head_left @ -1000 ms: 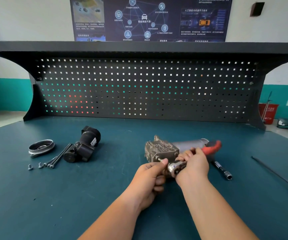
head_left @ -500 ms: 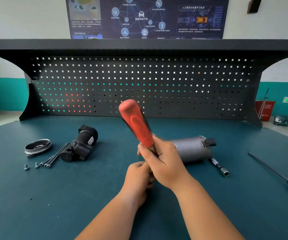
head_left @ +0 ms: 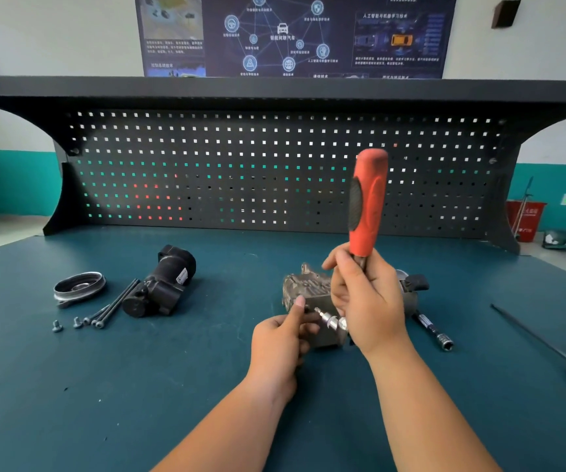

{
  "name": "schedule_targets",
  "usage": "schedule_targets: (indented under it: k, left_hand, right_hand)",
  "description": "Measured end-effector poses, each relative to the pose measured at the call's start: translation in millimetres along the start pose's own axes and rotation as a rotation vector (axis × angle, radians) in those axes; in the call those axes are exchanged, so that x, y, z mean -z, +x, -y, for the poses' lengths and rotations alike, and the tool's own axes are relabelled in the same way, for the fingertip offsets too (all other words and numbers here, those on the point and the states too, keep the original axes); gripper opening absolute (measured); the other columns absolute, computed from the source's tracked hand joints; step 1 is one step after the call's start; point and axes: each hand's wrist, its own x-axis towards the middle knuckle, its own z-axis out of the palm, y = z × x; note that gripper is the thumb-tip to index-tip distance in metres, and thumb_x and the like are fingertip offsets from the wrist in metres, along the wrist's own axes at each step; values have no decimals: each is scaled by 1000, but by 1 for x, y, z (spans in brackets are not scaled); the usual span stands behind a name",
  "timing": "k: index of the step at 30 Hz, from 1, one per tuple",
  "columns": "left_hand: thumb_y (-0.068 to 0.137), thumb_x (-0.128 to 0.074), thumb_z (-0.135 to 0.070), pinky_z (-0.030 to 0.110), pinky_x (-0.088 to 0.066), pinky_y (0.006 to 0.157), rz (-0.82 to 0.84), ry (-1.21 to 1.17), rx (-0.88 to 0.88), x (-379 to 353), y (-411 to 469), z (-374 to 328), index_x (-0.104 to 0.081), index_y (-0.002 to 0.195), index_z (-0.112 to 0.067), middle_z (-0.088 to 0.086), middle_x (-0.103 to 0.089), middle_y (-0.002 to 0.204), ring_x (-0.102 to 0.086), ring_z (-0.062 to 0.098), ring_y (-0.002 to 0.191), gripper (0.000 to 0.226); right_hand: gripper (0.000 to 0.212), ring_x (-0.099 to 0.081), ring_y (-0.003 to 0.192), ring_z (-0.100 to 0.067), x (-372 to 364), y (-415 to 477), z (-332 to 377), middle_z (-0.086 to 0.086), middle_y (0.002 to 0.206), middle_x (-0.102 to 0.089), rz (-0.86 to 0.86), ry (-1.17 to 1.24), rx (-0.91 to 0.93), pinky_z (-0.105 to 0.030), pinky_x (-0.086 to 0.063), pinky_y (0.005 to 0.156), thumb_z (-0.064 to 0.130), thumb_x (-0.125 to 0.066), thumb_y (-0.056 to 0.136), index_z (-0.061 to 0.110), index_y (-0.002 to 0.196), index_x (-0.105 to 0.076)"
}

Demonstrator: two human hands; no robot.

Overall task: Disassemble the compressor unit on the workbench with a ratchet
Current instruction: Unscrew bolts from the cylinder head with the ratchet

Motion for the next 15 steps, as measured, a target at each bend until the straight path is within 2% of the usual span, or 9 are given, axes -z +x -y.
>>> schedule_targets:
  k: [4, 8, 11, 13, 15]
  left_hand:
    - [91, -58, -31, 15, -24, 33, -51, 11, 26, -4, 4, -3, -69, 76, -6, -5, -64, 55, -37, 3, 34, 32]
    - [92, -58, -27, 14, -23, 32, -128, 2, 73, -7, 12, -10, -66, 79, -5, -7, -65, 53, -37, 3, 34, 26]
    - [91, -57, -25, 14, -23, 32, -188, -1, 97, -9, 23, -15, -65, 83, -5, -11, -58, 45, -37, 5, 39, 22]
    - [89, -57, -23, 15, -22, 32, -226, -8, 114, -11, 28, -16, -63, 79, -8, -12, -52, 39, -35, 7, 40, 19]
    - [86, -57, -21, 17, -22, 34, -267, -23, 119, -15, 31, -14, -59, 70, -10, -12, -47, 36, -32, 8, 38, 20]
  right_hand:
    - [27, -27, 40, -2, 5, 4, -3, 10, 44, -33, -126, -49, -33, -14, -26, 40, 5, -41, 99, 9, 73, -51]
    - [30, -30, 39, -4, 14, 9, -11, 10, 41, -35, -228, -179, -58, -17, -27, 44, 8, -44, 98, 15, 71, -52]
    - [31, -33, 41, -4, 18, 12, -17, 13, 40, -39, -272, -260, -81, -22, -28, 50, 11, -46, 97, 19, 68, -53]
    - [30, -40, 43, -4, 20, 13, -21, 15, 41, -45, -269, -359, -103, -23, -31, 52, 14, -48, 96, 21, 68, -54]
    - [27, -46, 48, -1, 22, 13, -25, 13, 46, -50, -251, -486, -112, -15, -33, 50, 18, -49, 96, 18, 70, -58]
